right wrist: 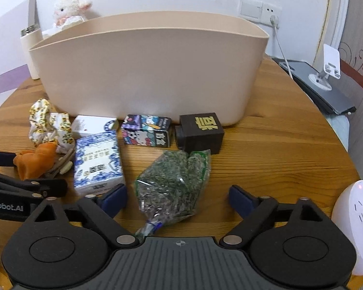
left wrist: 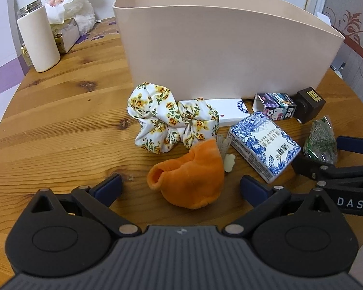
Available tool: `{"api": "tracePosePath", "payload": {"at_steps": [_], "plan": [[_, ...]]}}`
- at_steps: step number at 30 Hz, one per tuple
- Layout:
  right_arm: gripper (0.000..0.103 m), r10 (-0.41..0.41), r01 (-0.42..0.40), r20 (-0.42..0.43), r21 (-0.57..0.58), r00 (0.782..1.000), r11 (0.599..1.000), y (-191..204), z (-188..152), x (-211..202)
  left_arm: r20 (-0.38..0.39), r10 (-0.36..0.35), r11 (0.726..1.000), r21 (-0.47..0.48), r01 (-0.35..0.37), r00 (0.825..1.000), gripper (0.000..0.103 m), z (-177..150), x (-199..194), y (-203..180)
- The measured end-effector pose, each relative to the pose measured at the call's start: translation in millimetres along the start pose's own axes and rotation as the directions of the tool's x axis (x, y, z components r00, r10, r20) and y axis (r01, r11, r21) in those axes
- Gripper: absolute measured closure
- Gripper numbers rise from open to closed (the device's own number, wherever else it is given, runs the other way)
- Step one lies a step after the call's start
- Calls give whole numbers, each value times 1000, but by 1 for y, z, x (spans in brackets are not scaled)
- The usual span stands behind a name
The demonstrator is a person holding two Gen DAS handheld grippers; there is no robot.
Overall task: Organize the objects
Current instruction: 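Grasp the orange cloth with the left gripper while the right gripper grasps the green herb bag, then lift both held items over the beige basket and open both grippers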
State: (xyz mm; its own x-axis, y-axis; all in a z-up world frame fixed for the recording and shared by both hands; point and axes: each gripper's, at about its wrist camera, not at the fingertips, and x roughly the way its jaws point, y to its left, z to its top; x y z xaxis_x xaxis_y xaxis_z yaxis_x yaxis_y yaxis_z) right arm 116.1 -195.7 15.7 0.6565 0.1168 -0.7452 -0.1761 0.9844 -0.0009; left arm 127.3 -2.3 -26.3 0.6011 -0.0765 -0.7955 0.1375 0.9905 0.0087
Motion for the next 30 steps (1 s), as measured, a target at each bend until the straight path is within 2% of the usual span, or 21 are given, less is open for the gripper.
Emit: {"api": "tracePosePath", "payload": {"at_steps": [3, 5, 6, 8, 9, 10, 11, 16, 22, 25, 30], "plan": [[36, 11, -11, 17, -2, 1000, 1000, 4, -3, -6, 11, -6, 1000, 7, 6, 1000, 21, -1, -7, 1], [48, 16, -15, 28, -8, 999, 1000, 7, -6, -10, 17, -15, 1000, 16, 15, 1000, 38, -3, -13, 0], [54, 20, -20, 33, -14, 999, 1000, 9, -7, -11, 21, -19, 1000, 21, 19, 1000, 42, -4, -15, 0], [56, 19, -18, 36, -19, 999, 1000, 11, -9, -14, 28, -28, 999, 25, 28, 999, 63, -6, -18, -1], [58, 19, -18, 38, -19, 999, 1000, 13, -10, -16, 29, -34, 999, 27, 33, 999, 69, -7, -20, 0], [58, 21, -20, 40, -18, 999, 1000, 13, -12, -18, 30, -45, 999, 29, 44, 999, 84, -8, -21, -1], [59, 22, -21, 40, -17, 999, 1000, 14, -13, -19, 27, -59, 998, 28, 58, 998, 90, -9, -22, 0], [60, 24, -24, 59, 6, 998, 1000, 10, -18, -33, 39, -55, 998, 37, 53, 998, 93, -18, -31, -3], [60, 23, -24, 120, 7, 993, 1000, 8, -15, -59, 113, -55, 998, 22, 53, 992, 93, -18, -58, -1], [60, 20, -22, 174, 8, 985, 1000, 7, -7, -75, 175, -45, 999, 9, 44, 984, 93, -10, -78, 4], [60, 21, -25, 263, 13, 965, 1000, 0, 20, -95, 286, -28, 1000, 16, 24, 958, 93, 16, -108, 7]]}}
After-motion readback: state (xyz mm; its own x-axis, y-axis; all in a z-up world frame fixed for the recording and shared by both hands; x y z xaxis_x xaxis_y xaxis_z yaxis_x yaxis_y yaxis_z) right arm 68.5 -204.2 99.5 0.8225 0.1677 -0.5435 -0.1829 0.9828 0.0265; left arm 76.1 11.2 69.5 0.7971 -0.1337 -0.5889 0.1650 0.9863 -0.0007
